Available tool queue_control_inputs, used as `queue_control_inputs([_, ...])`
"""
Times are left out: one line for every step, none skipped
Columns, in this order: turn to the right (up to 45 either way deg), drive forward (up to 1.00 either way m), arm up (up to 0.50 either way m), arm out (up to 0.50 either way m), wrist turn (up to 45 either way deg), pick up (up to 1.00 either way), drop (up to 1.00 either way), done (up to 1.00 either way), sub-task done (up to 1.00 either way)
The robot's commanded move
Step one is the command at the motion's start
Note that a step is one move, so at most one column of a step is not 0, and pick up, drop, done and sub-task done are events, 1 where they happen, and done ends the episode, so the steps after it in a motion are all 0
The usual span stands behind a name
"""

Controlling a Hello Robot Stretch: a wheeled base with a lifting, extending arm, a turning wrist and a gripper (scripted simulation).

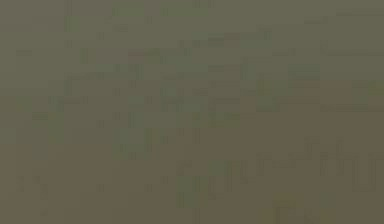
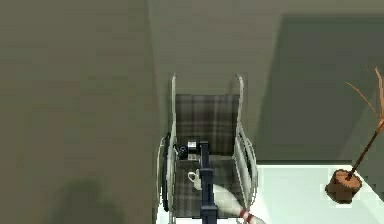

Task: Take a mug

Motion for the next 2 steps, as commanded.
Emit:
queue_control_inputs([0.0, 0.00, 0.00, 0.00, 24.0, 0.00, 0.00, 0.00, 0.00])
queue_control_inputs([0.0, 0.00, -0.30, 0.00, 0.0, 0.00, 0.00, 0.00, 0.00])
